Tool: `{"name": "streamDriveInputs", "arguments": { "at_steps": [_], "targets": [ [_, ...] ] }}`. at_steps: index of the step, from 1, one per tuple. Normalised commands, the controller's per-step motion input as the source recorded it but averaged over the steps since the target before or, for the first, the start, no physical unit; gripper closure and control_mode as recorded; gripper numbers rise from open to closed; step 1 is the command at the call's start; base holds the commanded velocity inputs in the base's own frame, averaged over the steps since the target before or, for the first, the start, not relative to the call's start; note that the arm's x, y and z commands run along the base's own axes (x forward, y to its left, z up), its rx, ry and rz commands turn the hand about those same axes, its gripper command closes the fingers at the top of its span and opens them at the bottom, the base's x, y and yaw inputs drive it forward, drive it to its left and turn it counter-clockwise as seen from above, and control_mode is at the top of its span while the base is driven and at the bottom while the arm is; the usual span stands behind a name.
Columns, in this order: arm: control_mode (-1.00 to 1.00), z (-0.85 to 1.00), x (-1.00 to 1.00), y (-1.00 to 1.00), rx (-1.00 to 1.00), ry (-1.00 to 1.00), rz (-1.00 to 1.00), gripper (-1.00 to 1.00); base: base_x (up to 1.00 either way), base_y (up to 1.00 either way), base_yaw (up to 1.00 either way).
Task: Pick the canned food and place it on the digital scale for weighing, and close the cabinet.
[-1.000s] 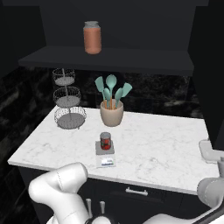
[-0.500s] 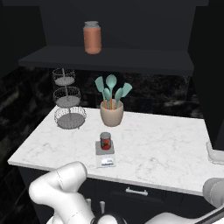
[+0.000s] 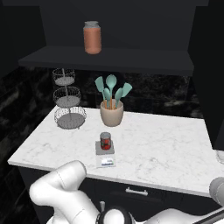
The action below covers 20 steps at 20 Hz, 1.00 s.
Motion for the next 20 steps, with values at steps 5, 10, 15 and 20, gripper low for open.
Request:
{"name": "streamDriveInputs", "arguments": {
  "at_steps": [5,10,15,20],
  "targets": [
    [-1.0,0.03,0.0,-0.04,0.0,-0.01,0.0,-1.0,0.0,0.0,0.0],
    [-1.0,0.35,0.0,0.03,0.0,-0.09,0.0,-1.0,0.0,0.0,0.0],
    [-1.0,0.68,0.0,0.05,0.0,-0.05,0.0,-1.0,0.0,0.0,0.0],
    [-1.0,0.73,-0.12,0.62,-0.04,-0.04,0.02,-1.0,0.0,0.0,0.0]
  ]
}}
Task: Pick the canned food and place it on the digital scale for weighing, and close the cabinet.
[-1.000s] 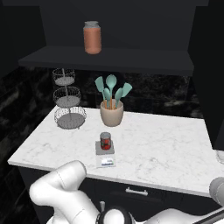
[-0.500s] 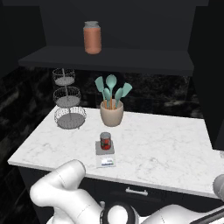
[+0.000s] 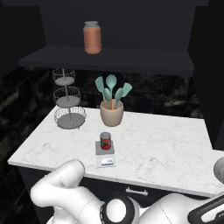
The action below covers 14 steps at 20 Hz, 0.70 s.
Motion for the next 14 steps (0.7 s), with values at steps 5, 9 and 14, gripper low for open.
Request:
{"name": "streamDriveInputs", "arguments": {
  "at_steps": [5,9,14],
  "targets": [
    [-1.0,0.68,-0.15,1.0,-0.21,-0.01,0.07,-1.0,0.0,0.0,0.0],
    [-1.0,0.97,-0.13,1.0,-0.22,-0.1,0.08,-1.0,0.0,0.0,0.0],
    [-1.0,0.92,-0.1,1.0,-0.2,-0.09,0.04,-1.0,0.0,0.0,0.0]
  ]
}}
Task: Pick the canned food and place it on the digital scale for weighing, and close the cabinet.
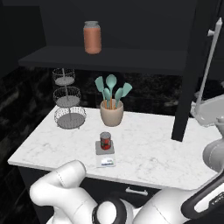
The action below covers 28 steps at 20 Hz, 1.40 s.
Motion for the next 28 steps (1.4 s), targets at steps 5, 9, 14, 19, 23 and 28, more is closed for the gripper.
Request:
{"name": "streamDriveInputs", "arguments": {
  "at_steps": [5,9,14,19,23,28],
  "targets": [
    [-1.0,0.61,0.18,1.0,-0.17,0.02,-0.04,-1.0,0.0,0.0,0.0],
    [-1.0,0.29,0.61,1.0,-0.03,0.21,-0.21,-1.0,0.0,0.0,0.0],
    [-1.0,0.0,0.73,1.0,0.0,0.23,-0.24,-1.0,0.0,0.0,0.0],
    [-1.0,-0.06,1.0,0.83,0.0,0.12,-0.23,-1.0,0.0,0.0,0.0],
    [-1.0,0.18,0.84,0.41,0.0,0.12,-0.16,-1.0,0.0,0.0,0.0],
    [-1.0,0.11,0.93,0.3,0.0,0.09,-0.08,-1.0,0.0,0.0,0.0]
  ]
}}
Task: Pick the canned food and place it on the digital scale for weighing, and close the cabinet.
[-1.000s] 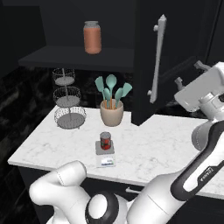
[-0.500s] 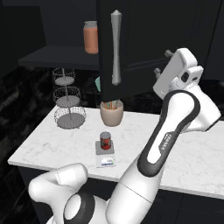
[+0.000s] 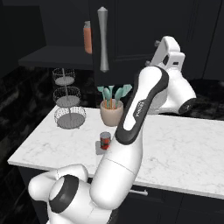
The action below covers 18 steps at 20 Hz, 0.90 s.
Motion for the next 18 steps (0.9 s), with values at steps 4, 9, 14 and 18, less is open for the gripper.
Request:
{"name": "streamDriveInputs", "arguments": {
  "at_steps": [4,9,14,18],
  "targets": [
    [-1.0,0.0,1.0,0.2,0.0,0.07,0.0,-1.0,0.0,0.0,0.0],
    [-1.0,0.0,0.97,0.06,0.0,0.02,0.0,-1.0,0.0,0.0,0.0],
    [-1.0,0.0,0.85,0.0,0.0,0.0,0.0,-1.0,0.0,0.0,0.0],
    [-1.0,0.0,0.56,0.03,0.0,-0.01,0.0,-1.0,0.0,0.0,0.0]
  ]
}}
